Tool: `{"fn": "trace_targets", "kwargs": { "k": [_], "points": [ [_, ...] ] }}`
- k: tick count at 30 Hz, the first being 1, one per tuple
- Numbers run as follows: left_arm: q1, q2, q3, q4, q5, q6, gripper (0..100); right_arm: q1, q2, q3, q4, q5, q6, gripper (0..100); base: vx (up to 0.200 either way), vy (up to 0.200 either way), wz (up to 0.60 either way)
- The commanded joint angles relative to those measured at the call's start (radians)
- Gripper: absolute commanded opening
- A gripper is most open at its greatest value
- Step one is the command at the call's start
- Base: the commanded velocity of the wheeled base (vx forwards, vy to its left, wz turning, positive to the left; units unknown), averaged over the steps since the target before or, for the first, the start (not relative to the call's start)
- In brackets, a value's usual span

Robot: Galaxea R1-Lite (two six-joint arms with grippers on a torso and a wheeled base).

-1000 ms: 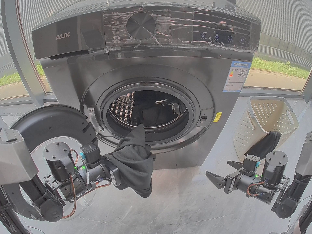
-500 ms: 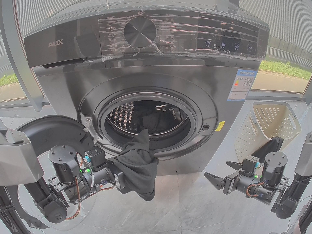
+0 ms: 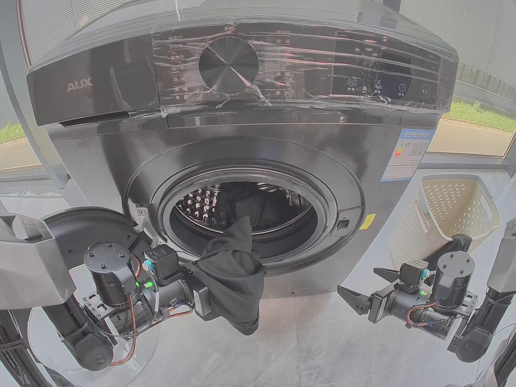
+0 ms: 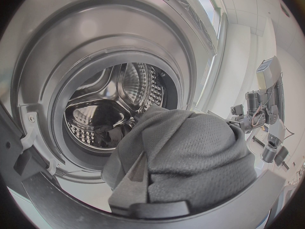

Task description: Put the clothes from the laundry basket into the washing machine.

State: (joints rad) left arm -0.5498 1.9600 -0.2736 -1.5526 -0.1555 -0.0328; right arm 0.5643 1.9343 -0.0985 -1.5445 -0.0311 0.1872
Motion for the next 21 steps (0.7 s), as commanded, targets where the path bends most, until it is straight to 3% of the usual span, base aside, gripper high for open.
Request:
{"fn": "trace_targets", "kwargs": {
  "k": [1,7,9,11,21],
  "points": [
    [-0.006,0.002,-0.013,-0.008,0.013,0.005,0,0.008,0.000,-0.001,0.000,-0.001,0.000,100,0.000,0.000,0.00],
    [-0.059,0.100,-0.076,-0.008,0.110,0.007,0,0.055,-0.011,0.000,0.000,-0.004,0.000,100,0.000,0.000,0.00],
    [-0.056,0.142,-0.122,-0.008,0.113,0.007,0,0.059,-0.012,0.002,0.000,-0.004,0.000,100,0.000,0.000,0.00],
    [-0.052,0.178,-0.177,-0.004,0.111,-0.012,0,0.065,-0.014,-0.001,0.000,-0.009,0.000,100,0.000,0.000,0.00],
    [-0.025,0.329,-0.463,0.011,0.125,-0.016,0,0.083,-0.034,0.011,0.000,-0.027,0.008,100,0.000,0.000,0.00]
  ]
}}
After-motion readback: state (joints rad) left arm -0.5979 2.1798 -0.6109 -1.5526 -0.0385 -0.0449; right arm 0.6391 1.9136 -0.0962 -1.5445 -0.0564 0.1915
